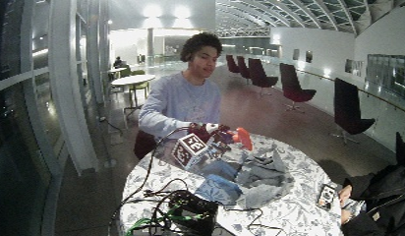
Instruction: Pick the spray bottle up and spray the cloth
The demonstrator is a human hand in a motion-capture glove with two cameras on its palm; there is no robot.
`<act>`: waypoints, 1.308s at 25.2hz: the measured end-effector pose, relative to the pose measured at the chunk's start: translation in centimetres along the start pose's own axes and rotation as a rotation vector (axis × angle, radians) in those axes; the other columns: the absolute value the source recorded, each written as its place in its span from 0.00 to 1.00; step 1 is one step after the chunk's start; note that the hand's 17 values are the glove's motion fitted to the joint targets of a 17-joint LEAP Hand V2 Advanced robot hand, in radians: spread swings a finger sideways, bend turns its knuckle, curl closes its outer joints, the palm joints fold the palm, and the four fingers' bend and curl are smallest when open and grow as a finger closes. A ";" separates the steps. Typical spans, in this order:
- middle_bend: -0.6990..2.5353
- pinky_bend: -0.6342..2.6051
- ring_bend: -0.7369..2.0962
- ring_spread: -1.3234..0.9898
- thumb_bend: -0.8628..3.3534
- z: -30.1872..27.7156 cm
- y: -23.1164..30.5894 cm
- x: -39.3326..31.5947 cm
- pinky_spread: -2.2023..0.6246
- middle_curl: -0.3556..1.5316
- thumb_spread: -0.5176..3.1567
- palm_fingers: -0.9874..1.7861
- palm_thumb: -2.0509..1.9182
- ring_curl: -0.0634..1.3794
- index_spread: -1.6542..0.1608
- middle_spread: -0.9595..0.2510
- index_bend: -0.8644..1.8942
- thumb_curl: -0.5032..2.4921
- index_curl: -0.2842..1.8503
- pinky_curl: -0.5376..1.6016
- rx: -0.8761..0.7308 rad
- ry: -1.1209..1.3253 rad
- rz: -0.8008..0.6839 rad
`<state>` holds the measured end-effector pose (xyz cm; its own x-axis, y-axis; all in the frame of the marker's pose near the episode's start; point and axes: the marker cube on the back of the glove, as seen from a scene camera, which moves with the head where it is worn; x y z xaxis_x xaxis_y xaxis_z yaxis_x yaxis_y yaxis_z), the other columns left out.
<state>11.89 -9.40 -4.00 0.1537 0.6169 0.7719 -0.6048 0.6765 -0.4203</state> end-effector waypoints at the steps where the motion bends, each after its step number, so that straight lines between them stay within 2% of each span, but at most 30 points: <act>1: 0.30 0.33 0.50 0.59 0.20 0.2 0.0 -0.1 0.86 0.43 0.45 0.72 0.68 0.34 0.80 0.80 0.33 0.33 0.20 0.42 0.002 0.000 -0.021; 5: 0.31 0.33 0.50 0.59 0.20 1.3 -0.2 -0.9 0.86 0.43 0.45 0.72 0.68 0.34 0.80 0.80 0.33 0.33 0.20 0.42 0.001 0.009 -0.164; 9: 0.31 0.32 0.50 0.59 0.20 4.1 -0.5 -2.5 0.86 0.43 0.44 0.71 0.68 0.34 0.79 0.80 0.34 0.33 0.20 0.42 -0.026 0.024 -0.398; 13: 0.31 0.30 0.50 0.58 0.20 9.2 -1.0 -3.9 0.86 0.44 0.44 0.69 0.68 0.34 0.77 0.78 0.34 0.33 0.21 0.42 -0.124 0.049 -0.637; 17: 0.31 0.29 0.49 0.58 0.20 15.2 -2.1 -4.5 0.86 0.43 0.44 0.66 0.69 0.33 0.76 0.77 0.34 0.33 0.21 0.41 -0.241 0.062 -0.789; 21: 0.31 0.27 0.48 0.58 0.20 20.0 -3.8 -4.0 0.86 0.43 0.44 0.64 0.70 0.33 0.74 0.76 0.35 0.33 0.21 0.41 -0.319 0.097 -0.854; 26: 0.31 0.27 0.47 0.58 0.20 24.1 -5.2 -1.6 0.86 0.43 0.43 0.63 0.71 0.32 0.74 0.76 0.35 0.33 0.21 0.41 -0.401 0.131 -0.837; 30: 0.31 0.26 0.46 0.58 0.20 26.0 -6.4 0.3 0.85 0.43 0.43 0.62 0.70 0.31 0.73 0.75 0.35 0.33 0.22 0.40 -0.381 0.176 -0.825; 33: 0.31 0.26 0.46 0.58 0.20 26.2 -8.3 2.2 0.85 0.43 0.42 0.62 0.70 0.31 0.73 0.75 0.35 0.33 0.22 0.40 -0.323 0.318 -0.845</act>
<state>-3.23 -24.18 13.65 0.6745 -0.0775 0.7342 0.0404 0.9969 0.0681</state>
